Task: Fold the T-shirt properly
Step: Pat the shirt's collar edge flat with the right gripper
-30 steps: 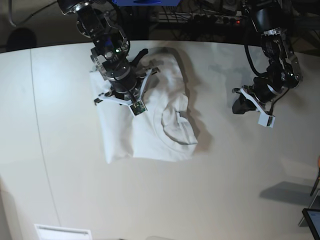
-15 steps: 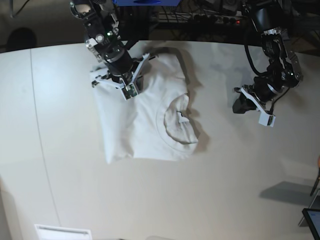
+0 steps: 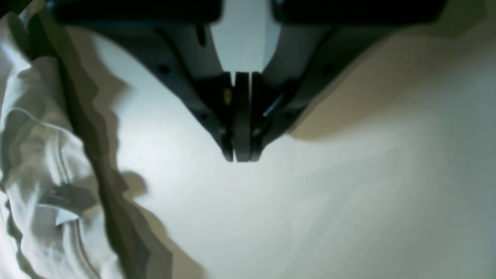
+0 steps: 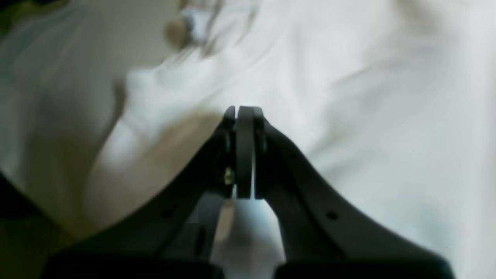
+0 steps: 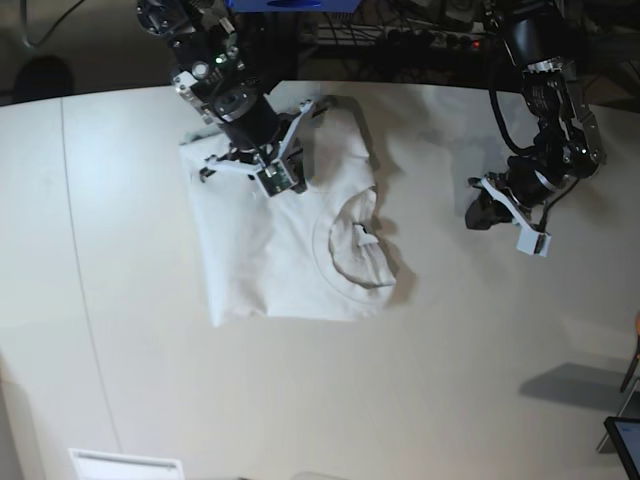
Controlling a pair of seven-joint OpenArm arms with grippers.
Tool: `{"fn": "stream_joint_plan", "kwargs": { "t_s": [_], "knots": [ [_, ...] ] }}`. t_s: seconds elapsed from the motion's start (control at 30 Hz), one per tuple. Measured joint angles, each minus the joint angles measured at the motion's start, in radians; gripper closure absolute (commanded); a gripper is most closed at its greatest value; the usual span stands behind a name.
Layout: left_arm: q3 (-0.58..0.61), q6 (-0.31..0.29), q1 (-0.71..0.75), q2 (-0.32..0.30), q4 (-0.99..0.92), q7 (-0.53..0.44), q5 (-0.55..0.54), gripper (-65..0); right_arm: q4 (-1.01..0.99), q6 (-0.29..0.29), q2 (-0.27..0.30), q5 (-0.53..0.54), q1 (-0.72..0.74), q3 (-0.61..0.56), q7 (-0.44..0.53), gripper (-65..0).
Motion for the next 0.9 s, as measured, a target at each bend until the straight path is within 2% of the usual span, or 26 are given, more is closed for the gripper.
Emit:
{"fn": "stream_joint_plan", "kwargs": {
  "t_s": [0.17, 0.23, 0.33, 0.43, 0.53, 0.63, 0.73, 0.83, 0.9],
  "knots": [
    [-0.007, 0.0, 0.006, 0.0, 0.0, -0.002, 0.0, 0.0, -0.097, 0.002, 0.003, 0.002, 0.028, -0.003, -0.003, -1.0],
    [-0.007, 0.0, 0.008, 0.0, 0.0, -0.002, 0.0, 0.0, -0.051, 0.001, 0.003, 0.002, 0.032, 0.031, -0.027, -1.0],
    [-0.007, 0.0, 0.011, -0.002, 0.0, -0.002, 0.001, 0.0, 0.063, -0.003, 0.007, -0.002, 0.046, 0.095, -0.016, -1.0],
    [0.002, 0.0, 0.01, 0.0, 0.0, -0.001, -0.003, 0.0, 0.074, -0.005, 0.002, -0.002, 0.145, 0.132, -0.07, -1.0],
    [0.0, 0.0, 0.012, 0.0, 0.002, -0.002, -0.003, 0.0, -0.019, -0.005, -0.004, -0.001, 0.237, 0.145, -0.076, -1.0],
    [0.001, 0.0, 0.011, 0.0, 0.003, 0.0, -0.005, 0.0, -0.161, -0.006, -0.002, -0.003, 0.27, 0.146, -0.062, -1.0],
    [-0.002, 0.0, 0.012, 0.0, 0.003, 0.001, -0.003, 0.0, -0.278, -0.003, -0.002, -0.001, 0.266, 0.145, 0.034, -1.0],
    [-0.005, 0.0, 0.011, 0.0, 0.001, 0.001, 0.001, 0.0, -0.287, -0.003, -0.003, -0.002, 0.266, 0.145, 0.05, -1.0],
    [-0.005, 0.0, 0.012, 0.0, 0.0, 0.001, 0.001, 0.0, -0.226, -0.006, 0.002, -0.002, 0.249, 0.145, 0.006, -1.0]
  ]
}}
